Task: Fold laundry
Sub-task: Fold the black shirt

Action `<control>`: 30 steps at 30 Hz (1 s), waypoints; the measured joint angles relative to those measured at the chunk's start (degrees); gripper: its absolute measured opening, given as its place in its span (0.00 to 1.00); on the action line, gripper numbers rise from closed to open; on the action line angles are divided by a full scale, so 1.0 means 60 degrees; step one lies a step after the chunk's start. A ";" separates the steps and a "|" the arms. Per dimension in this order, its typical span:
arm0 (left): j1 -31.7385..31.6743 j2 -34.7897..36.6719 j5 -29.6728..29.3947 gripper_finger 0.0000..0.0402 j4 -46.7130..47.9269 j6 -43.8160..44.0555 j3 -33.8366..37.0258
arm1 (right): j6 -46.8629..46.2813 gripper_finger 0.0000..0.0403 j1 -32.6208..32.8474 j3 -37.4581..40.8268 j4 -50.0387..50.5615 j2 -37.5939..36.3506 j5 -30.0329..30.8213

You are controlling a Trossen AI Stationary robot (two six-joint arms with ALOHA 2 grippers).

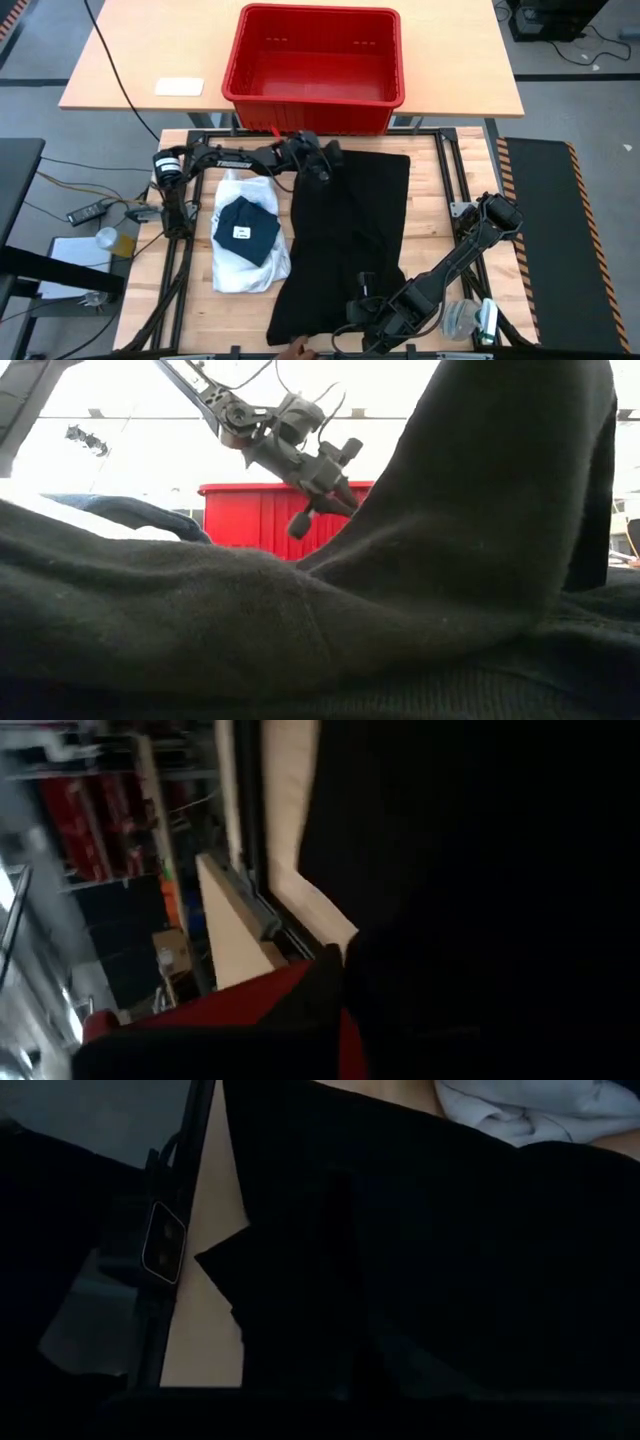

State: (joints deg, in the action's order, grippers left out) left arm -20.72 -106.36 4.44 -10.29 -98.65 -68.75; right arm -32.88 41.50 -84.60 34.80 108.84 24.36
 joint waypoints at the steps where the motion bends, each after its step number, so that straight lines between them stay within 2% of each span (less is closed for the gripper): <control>1: 0.0058 -0.0104 0.0082 0.09 -0.0289 0.0395 0.0000 | 0.0000 0.03 0.0000 0.0000 -0.0010 0.0000 0.0000; 5: 0.0116 -0.0483 0.0166 0.24 -0.1232 0.1302 -0.0007 | -0.0053 0.03 0.0000 0.0000 -0.0037 0.0000 0.0000; 10: 0.0019 -0.0705 0.0072 0.49 -0.1461 0.1803 -0.0004 | -0.0091 0.03 0.0000 0.0000 -0.0079 0.0000 0.0000; 12: 0.0046 -0.0707 -0.0366 0.58 -0.1603 0.2120 -0.0004 | -0.0091 0.03 0.0000 0.0000 -0.0076 0.0000 0.0000; 15: 0.0297 -0.0499 -0.1805 0.66 -0.1984 0.2976 -0.0001 | -0.0094 0.03 0.0000 0.0000 -0.0069 0.0000 -0.0010; 19: 0.0527 0.0597 -0.2222 0.67 -0.1177 0.4367 -0.0035 | -0.0407 0.03 0.0000 0.0000 0.0161 -0.0035 -0.0074; 22: 0.0507 0.1511 -0.2051 0.63 0.0901 0.5865 -0.0036 | -0.0802 0.03 0.0000 -0.0056 0.0457 -0.0055 -0.0073; 25: 0.0286 0.2391 -0.0638 0.59 0.3521 0.7571 -0.0015 | -0.0990 0.03 0.0000 -0.0080 0.0483 -0.0055 -0.0252; 27: 0.0193 0.2725 0.0228 0.56 0.4910 0.8167 -0.0027 | -0.0985 0.03 0.0000 -0.0080 0.0479 -0.0055 -0.0530; 30: 0.0210 0.2624 0.0211 0.52 0.6497 0.8791 0.0003 | -0.0954 0.03 0.0000 -0.0080 0.0464 -0.0055 -0.1203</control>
State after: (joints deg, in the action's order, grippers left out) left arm -19.46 -90.61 5.71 28.70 -45.91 -68.73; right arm -38.61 41.50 -85.08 37.59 108.51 17.14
